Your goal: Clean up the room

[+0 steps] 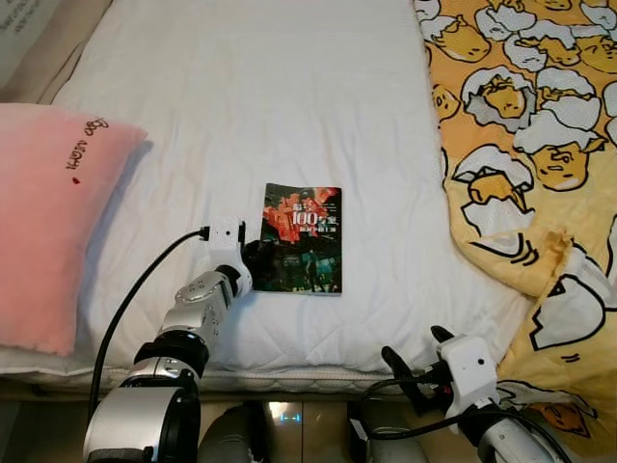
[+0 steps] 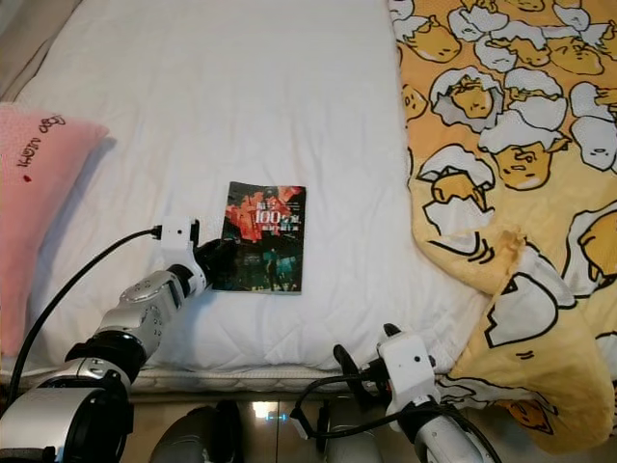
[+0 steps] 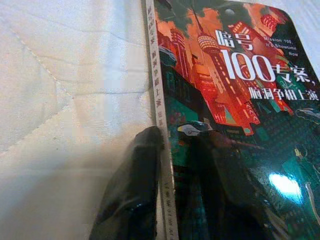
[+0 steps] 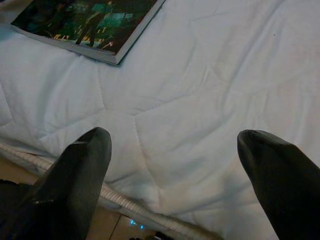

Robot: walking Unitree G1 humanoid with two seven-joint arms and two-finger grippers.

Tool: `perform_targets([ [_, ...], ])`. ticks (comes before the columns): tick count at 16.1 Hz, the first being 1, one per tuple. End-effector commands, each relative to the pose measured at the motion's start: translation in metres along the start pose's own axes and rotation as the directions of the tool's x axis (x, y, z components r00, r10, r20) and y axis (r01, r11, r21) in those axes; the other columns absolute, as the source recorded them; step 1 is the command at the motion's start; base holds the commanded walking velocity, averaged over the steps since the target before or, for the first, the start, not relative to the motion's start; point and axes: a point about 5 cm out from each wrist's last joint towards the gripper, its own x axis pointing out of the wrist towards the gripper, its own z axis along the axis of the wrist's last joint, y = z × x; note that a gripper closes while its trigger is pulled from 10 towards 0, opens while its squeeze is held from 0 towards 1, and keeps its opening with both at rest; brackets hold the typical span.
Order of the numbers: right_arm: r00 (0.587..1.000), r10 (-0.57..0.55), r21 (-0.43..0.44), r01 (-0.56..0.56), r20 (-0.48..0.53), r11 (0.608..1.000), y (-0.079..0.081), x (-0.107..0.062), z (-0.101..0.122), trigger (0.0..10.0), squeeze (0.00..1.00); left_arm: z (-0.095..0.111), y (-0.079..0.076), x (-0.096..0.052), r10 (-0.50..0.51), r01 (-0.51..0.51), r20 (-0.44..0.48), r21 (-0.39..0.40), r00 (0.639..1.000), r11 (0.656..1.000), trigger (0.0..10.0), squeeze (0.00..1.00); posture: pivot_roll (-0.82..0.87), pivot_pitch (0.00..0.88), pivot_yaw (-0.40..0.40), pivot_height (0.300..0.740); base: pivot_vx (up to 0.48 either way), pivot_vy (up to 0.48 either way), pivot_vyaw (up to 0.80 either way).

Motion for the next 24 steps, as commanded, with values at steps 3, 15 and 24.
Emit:
perform_targets([
  [3, 1.000, -0.010, 0.016, 0.010, -0.024, 1.000, 0.001, -0.002, -0.007, 10.0, 0.00, -0.012, -0.006, 0.000, -0.038, 0.038, -0.054, -0.009, 0.998, 0.999, 0.0, 0.00, -0.27, 0.223, -0.008, 0.740, 0.000, 0.000, 0.00],
  [15, 1.000, -0.012, 0.020, 0.012, -0.016, 1.000, 0.000, 0.006, -0.008, 10.0, 0.00, 0.056, 0.020, -0.014, 0.029, -0.063, 0.175, 0.190, 0.984, 0.980, 0.0, 0.00, -0.25, 0.196, 0.002, 0.740, 0.000, 0.000, 0.00],
  [24, 0.989, -0.036, 0.062, 0.027, 0.143, 0.998, -0.002, 0.038, 0.030, 10.0, 0.00, 0.077, 0.033, -0.016, 0.103, -0.160, 0.222, 0.255, 0.969, 0.954, 10.0, 0.00, -0.23, 0.116, 0.033, 0.740, -0.029, 0.431, 0.00],
])
